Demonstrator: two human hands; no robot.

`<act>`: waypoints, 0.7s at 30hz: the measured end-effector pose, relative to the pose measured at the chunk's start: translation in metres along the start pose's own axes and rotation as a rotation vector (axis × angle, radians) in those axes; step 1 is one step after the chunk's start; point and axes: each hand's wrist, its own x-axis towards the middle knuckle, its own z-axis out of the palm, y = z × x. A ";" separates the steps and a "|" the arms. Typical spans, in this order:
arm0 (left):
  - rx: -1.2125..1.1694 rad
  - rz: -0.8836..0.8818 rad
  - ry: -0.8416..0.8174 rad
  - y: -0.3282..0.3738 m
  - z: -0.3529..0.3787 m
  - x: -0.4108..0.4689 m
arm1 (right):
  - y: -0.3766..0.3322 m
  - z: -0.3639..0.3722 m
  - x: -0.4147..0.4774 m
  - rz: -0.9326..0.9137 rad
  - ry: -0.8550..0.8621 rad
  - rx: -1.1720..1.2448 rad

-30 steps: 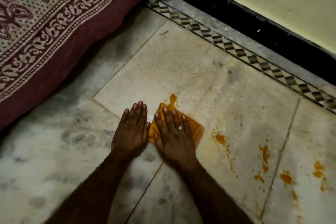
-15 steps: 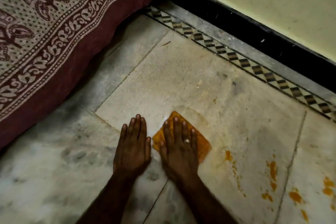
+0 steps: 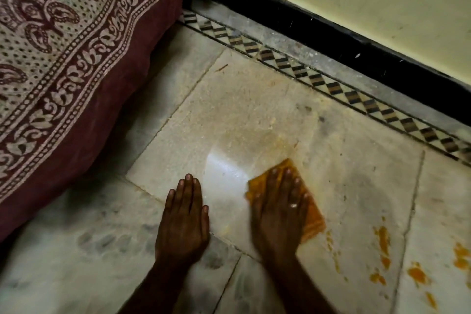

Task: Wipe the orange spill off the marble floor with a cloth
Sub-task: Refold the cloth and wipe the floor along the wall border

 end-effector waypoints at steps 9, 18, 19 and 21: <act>0.009 0.000 -0.022 -0.003 0.003 0.001 | -0.030 0.013 0.093 -0.139 0.002 0.075; 0.006 0.005 -0.001 -0.001 0.003 0.001 | 0.061 -0.008 0.038 0.306 -0.025 0.028; 0.012 0.006 -0.004 0.000 0.003 0.001 | 0.057 -0.008 0.015 0.318 0.008 0.025; 0.024 0.030 -0.013 0.000 0.003 0.003 | 0.040 -0.006 -0.026 0.275 0.041 0.035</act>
